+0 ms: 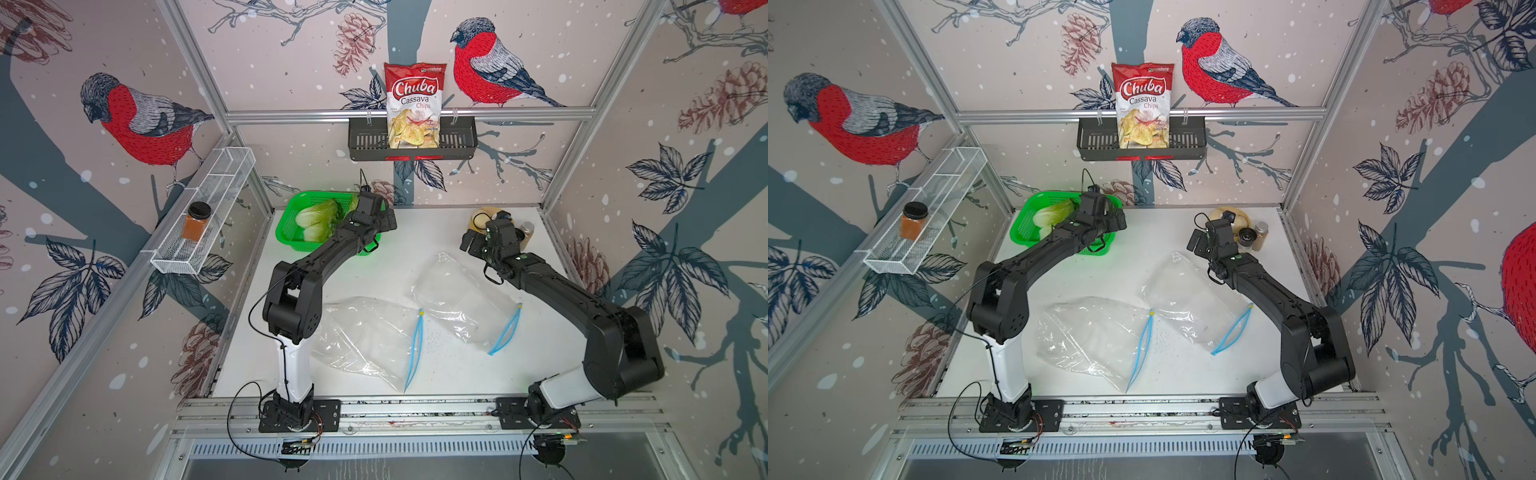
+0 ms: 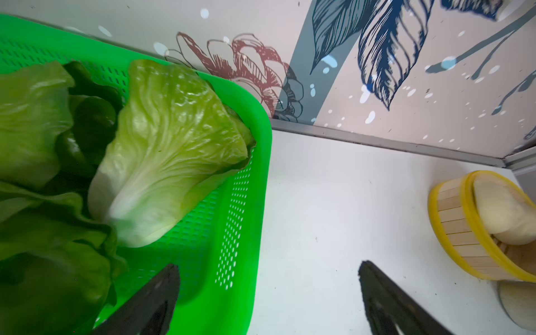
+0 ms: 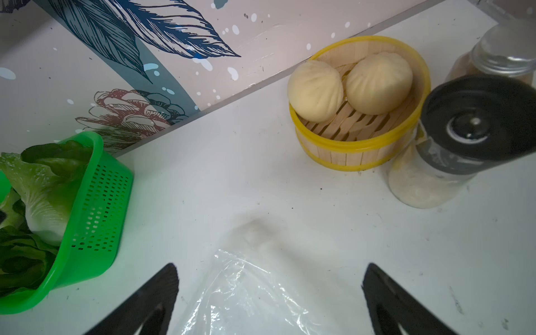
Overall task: Put the chinese cabbages into a zipper bag and zip it
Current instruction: Move the basket to the center of the board.
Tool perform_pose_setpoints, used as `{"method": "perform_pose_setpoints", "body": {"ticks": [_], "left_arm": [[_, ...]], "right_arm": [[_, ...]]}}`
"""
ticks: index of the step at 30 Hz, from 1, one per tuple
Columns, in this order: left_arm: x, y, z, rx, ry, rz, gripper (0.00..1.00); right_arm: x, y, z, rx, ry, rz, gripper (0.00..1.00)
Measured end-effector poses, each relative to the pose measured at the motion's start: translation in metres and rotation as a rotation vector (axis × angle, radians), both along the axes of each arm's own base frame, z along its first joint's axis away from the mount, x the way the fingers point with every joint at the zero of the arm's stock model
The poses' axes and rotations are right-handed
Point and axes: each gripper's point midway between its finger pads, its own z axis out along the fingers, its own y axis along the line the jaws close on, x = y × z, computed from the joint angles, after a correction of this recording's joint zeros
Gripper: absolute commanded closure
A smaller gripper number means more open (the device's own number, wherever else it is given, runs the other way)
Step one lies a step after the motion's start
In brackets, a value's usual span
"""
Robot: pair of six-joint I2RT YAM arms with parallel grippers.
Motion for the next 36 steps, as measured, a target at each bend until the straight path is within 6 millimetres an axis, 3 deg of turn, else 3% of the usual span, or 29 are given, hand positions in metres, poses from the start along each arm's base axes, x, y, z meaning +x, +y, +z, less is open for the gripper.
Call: {"method": "perform_pose_setpoints", "body": {"ticks": [8,15,25,32,36], "left_arm": [[0.007,-0.019,-0.051,0.041,0.172,-0.045,0.04],[0.0,-0.032,-0.069,0.026,0.233,-0.084,0.04],[-0.012,-0.084,-0.064,-0.007,0.233,-0.188,0.04],[-0.039,-0.144,-0.065,-0.048,0.253,-0.277,0.04],[-0.055,-0.168,-0.06,-0.058,0.257,-0.304,0.04]], "right_arm": [[0.0,0.004,-0.005,0.002,0.037,0.023,0.0],[0.003,-0.001,-0.005,0.017,0.047,0.022,0.0],[0.003,-0.028,-0.009,0.054,0.079,-0.011,0.0],[-0.006,-0.044,-0.015,0.078,0.113,-0.024,0.0],[-0.009,-0.05,-0.016,0.087,0.117,-0.025,0.0]]}}
